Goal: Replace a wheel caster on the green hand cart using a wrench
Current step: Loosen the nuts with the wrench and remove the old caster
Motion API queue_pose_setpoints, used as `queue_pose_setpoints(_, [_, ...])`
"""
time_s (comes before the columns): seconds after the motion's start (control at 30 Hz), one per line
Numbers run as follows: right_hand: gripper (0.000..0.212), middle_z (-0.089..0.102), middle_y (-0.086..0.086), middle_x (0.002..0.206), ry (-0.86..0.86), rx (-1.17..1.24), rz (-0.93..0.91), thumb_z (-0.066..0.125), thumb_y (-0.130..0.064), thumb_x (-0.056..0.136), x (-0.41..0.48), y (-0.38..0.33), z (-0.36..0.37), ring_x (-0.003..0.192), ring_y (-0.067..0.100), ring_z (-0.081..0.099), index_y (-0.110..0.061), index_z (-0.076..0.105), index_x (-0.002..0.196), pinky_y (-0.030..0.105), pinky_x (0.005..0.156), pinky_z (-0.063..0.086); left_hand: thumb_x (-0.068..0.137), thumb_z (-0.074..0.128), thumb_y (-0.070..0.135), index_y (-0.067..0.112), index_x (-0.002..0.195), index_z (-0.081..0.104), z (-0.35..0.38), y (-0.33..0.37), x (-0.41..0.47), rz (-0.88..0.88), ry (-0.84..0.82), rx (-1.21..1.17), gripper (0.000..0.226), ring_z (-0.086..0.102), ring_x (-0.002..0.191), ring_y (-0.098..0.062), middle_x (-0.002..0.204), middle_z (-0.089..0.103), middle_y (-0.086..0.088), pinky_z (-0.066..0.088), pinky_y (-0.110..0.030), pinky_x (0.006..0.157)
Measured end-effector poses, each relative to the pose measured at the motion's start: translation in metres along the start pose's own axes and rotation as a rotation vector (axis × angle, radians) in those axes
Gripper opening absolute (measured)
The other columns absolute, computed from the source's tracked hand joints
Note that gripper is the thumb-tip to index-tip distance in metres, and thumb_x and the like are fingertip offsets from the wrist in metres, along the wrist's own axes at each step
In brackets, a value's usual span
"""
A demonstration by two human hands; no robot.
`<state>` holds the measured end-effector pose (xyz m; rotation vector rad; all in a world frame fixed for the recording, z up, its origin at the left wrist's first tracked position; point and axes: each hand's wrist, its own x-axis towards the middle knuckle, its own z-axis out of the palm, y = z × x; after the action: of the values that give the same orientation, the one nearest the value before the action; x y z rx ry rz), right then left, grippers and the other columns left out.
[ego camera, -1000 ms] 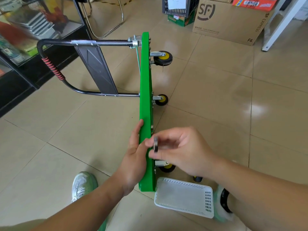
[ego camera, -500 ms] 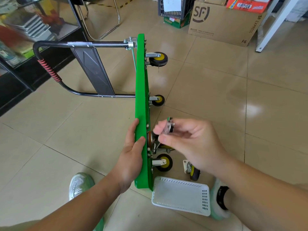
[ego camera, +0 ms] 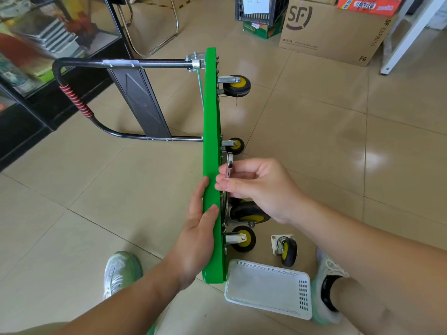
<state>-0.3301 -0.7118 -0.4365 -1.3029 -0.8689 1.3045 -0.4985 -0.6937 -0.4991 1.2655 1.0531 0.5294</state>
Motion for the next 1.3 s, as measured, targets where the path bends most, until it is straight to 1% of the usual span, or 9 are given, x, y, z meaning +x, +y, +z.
queue_pose_setpoints(0.13, [0.026, 0.078, 0.002, 0.090, -0.052, -0.009, -0.083, 0.072, 0.011, 0.082, -0.020, 0.003, -0.001, 0.089, 0.012, 0.073, -0.013, 0.077, 0.090, 0.021, 0.081, 0.056, 0.108, 0.042, 0.037, 0.076, 0.139, 0.027, 0.001, -0.002, 0.000, 0.009, -0.010, 0.006, 0.051, 0.050, 0.139, -0.017, 0.153, 0.049, 0.011, 0.037, -0.050, 0.119])
queue_pose_setpoints(0.23, [0.029, 0.078, 0.004, 0.095, -0.085, -0.005, -0.093, 0.075, 0.015, 0.078, -0.047, 0.015, 0.003, 0.090, 0.012, 0.073, -0.011, 0.078, 0.089, 0.022, 0.084, 0.057, 0.106, 0.044, 0.041, 0.073, 0.140, 0.029, 0.000, -0.001, -0.001, 0.004, -0.016, -0.006, 0.050, 0.056, 0.133, -0.012, 0.145, 0.057, 0.014, 0.039, -0.046, 0.118])
queue_pose_setpoints(0.33, [0.042, 0.078, 0.001, 0.099, -0.121, -0.049, -0.119, 0.076, 0.017, 0.077, -0.071, 0.028, 0.008, 0.103, 0.015, 0.073, -0.024, 0.081, 0.087, 0.025, 0.091, 0.056, 0.097, 0.043, 0.043, 0.071, 0.141, 0.030, -0.001, -0.001, -0.002, 0.027, -0.021, -0.014, 0.054, 0.052, 0.137, -0.014, 0.149, 0.054, 0.012, 0.035, -0.045, 0.121])
queue_pose_setpoints(0.47, [0.052, 0.078, -0.004, 0.102, -0.100, -0.154, -0.228, 0.077, 0.016, 0.075, -0.084, 0.039, 0.009, 0.111, 0.017, 0.070, -0.034, 0.081, 0.091, 0.031, 0.100, 0.053, 0.110, 0.037, 0.024, 0.060, 0.149, 0.029, 0.002, 0.001, -0.004, 0.042, -0.008, 0.002, 0.053, 0.047, 0.140, -0.011, 0.153, 0.048, 0.014, 0.032, -0.042, 0.123])
queue_pose_setpoints(0.57, [0.046, 0.079, 0.000, 0.099, -0.030, -0.075, -0.236, 0.077, 0.018, 0.074, -0.086, 0.033, 0.007, 0.105, 0.017, 0.072, -0.026, 0.082, 0.088, 0.027, 0.096, 0.054, 0.111, 0.037, 0.023, 0.056, 0.151, 0.030, 0.004, 0.003, -0.005, 0.032, 0.002, 0.007, 0.053, 0.052, 0.134, -0.010, 0.147, 0.054, 0.013, 0.036, -0.042, 0.120])
queue_pose_setpoints(0.7, [0.031, 0.079, 0.002, 0.096, 0.036, -0.016, -0.236, 0.073, 0.018, 0.076, -0.076, 0.011, -0.005, 0.092, 0.009, 0.074, -0.007, 0.077, 0.093, 0.017, 0.085, 0.055, 0.110, 0.038, 0.028, 0.067, 0.145, 0.030, 0.003, 0.000, -0.002, 0.027, 0.015, 0.001, 0.052, 0.053, 0.136, -0.015, 0.149, 0.054, 0.014, 0.038, -0.047, 0.119])
queue_pose_setpoints(0.97, [0.034, 0.078, 0.007, 0.096, 0.026, 0.054, -0.180, 0.070, 0.015, 0.081, -0.035, -0.001, -0.009, 0.095, 0.020, 0.073, -0.016, 0.078, 0.091, 0.025, 0.085, 0.057, 0.111, 0.037, 0.027, 0.069, 0.144, 0.028, 0.003, -0.001, 0.000, 0.029, 0.008, 0.010, 0.054, 0.052, 0.137, -0.018, 0.152, 0.050, 0.012, 0.037, -0.049, 0.119])
queue_pose_setpoints(1.2, [0.028, 0.078, 0.004, 0.089, 0.001, 0.057, -0.118, 0.071, 0.015, 0.081, -0.011, -0.009, -0.006, 0.088, 0.017, 0.074, -0.011, 0.076, 0.091, 0.023, 0.080, 0.058, 0.111, 0.036, 0.030, 0.075, 0.140, 0.026, 0.001, -0.003, 0.000, 0.024, -0.008, 0.019, 0.055, 0.049, 0.139, -0.016, 0.155, 0.043, 0.020, 0.037, -0.049, 0.119])
queue_pose_setpoints(1.3, [0.027, 0.078, 0.003, 0.089, -0.007, 0.045, -0.097, 0.072, 0.013, 0.081, -0.004, -0.008, -0.005, 0.088, 0.014, 0.074, -0.012, 0.076, 0.090, 0.022, 0.078, 0.058, 0.103, 0.040, 0.041, 0.077, 0.138, 0.027, 0.001, -0.002, 0.000, 0.029, -0.006, 0.011, 0.052, 0.048, 0.140, -0.019, 0.156, 0.042, 0.018, 0.037, -0.051, 0.119])
